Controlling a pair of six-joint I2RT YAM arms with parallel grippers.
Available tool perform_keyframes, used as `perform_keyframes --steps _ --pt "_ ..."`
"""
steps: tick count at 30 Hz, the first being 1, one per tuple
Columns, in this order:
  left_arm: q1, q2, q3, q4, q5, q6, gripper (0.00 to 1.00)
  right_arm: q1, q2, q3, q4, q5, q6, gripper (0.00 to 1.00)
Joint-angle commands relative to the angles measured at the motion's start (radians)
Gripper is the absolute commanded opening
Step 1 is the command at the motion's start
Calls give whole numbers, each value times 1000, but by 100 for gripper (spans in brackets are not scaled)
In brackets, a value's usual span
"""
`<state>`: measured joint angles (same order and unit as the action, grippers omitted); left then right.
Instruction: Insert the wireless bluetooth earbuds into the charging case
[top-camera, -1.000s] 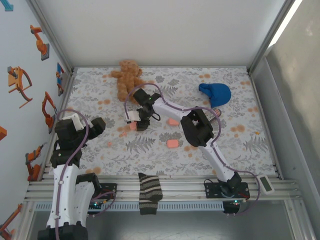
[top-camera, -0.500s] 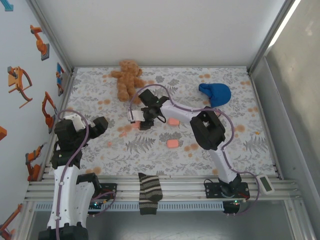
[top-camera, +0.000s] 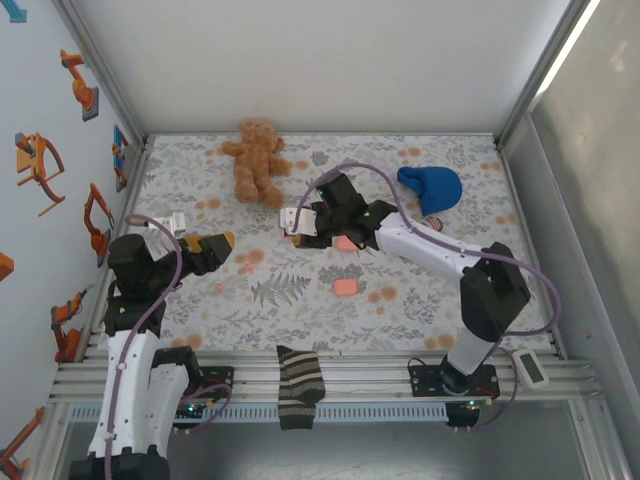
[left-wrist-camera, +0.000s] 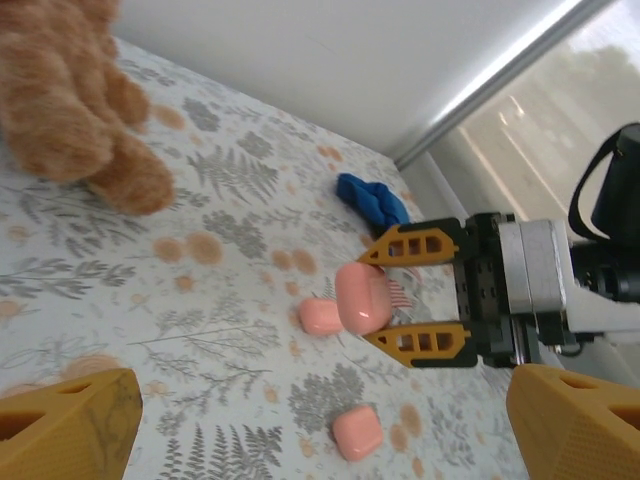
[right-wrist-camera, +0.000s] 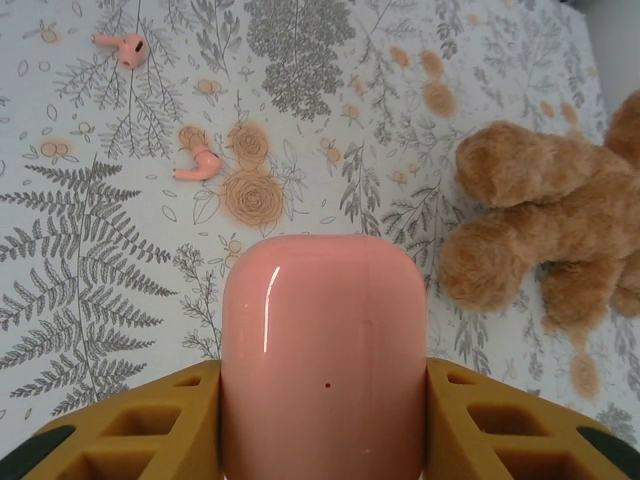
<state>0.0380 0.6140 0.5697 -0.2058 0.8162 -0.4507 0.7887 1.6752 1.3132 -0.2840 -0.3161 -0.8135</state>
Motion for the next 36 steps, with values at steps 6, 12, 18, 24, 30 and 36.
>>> perform_keyframes --steps 6,12,18,24,30,36 --pt "-179 86 69 64 104 27 91 15 -172 -64 58 33 42 41" --pt "-262 186 88 148 101 3 88 45 -228 -67 30 42 15 41" --pt "-355 293 113 239 97 -27 85 71 -248 -65 11 58 -1 41" --pt "-413 369 148 282 82 -40 80 91 -250 -58 -7 79 -22 41" --pt "-427 394 155 301 56 -40 76 97 -251 -65 1 80 -23 41" --pt "-442 404 151 341 52 -56 70 102 -256 -65 8 74 -6 40"
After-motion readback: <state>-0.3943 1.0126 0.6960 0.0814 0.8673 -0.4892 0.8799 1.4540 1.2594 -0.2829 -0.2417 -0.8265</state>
